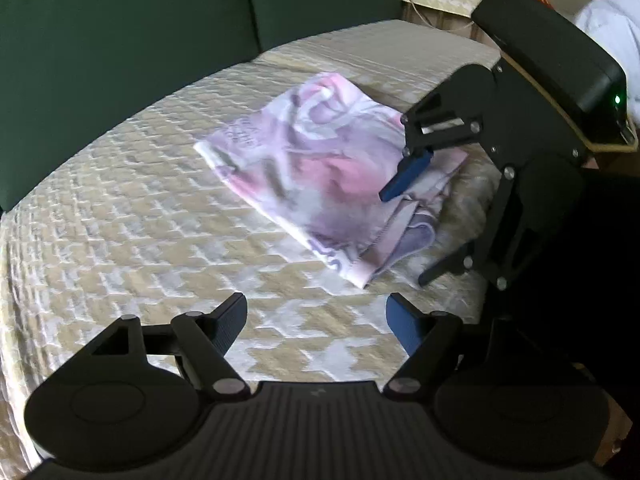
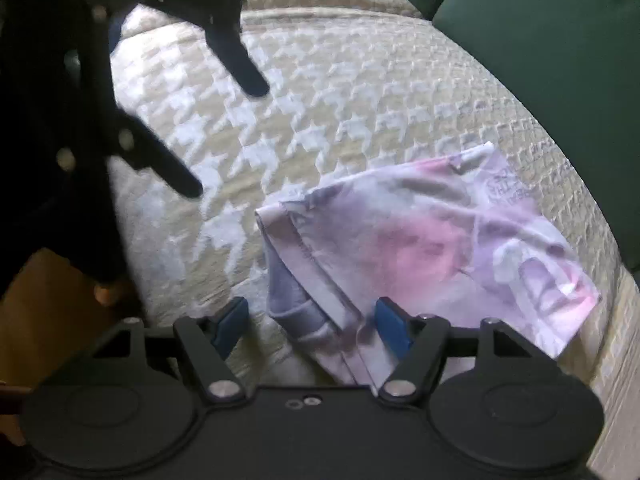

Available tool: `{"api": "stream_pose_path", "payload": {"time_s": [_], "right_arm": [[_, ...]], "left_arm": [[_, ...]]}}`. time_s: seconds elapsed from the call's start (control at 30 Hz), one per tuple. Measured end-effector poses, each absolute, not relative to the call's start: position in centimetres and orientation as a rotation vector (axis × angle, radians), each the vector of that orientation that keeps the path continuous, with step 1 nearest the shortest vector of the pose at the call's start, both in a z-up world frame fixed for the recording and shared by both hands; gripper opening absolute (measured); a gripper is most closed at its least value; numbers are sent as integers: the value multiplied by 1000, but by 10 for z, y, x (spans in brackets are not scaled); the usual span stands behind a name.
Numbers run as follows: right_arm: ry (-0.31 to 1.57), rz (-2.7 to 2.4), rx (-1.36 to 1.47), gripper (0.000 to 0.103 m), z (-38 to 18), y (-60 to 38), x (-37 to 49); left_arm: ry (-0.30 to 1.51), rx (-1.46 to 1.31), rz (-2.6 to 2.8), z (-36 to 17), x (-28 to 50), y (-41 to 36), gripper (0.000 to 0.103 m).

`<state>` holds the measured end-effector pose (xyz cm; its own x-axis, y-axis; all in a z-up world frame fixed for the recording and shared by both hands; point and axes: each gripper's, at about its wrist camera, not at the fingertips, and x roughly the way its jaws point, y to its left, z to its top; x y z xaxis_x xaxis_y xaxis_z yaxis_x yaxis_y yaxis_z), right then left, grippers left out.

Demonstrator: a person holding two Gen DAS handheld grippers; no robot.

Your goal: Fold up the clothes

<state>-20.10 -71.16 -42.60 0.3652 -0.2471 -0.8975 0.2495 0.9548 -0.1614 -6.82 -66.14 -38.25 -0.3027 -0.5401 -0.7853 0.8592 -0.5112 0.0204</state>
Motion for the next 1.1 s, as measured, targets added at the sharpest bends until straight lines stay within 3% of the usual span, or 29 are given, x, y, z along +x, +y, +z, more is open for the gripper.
{"api": "stream_pose_path", "payload": {"time_s": [0.2,0.6,0.67,0.7,0.73,0.8,1.1], "right_arm": [[1161,-334,43,103,-425,-717,-201],[1103,-282,200,103,-385,-761,-217],[1096,-275,221,103,-381,-765,-218],[1093,-271,232,103,-379,-767,-219],[1090,-268,243,103,-378,-769,-220],[1087,-265,255,103,-376,-771,-221],[1108,-327,42,103,-385,-743,-242]], "left_arm": [[433,985,-1990,-387,-73,-661,76],[-358,1252,-2040,-410,-135,-666,76],[-421,1283,-2045,-415,-144,-670,76],[-446,1298,-2049,-418,-148,-672,68],[-472,1313,-2052,-420,-152,-674,46],[-480,1328,-2060,-422,-157,-679,18],[-2,1078,-2085,-381,-140,-721,13]]}}
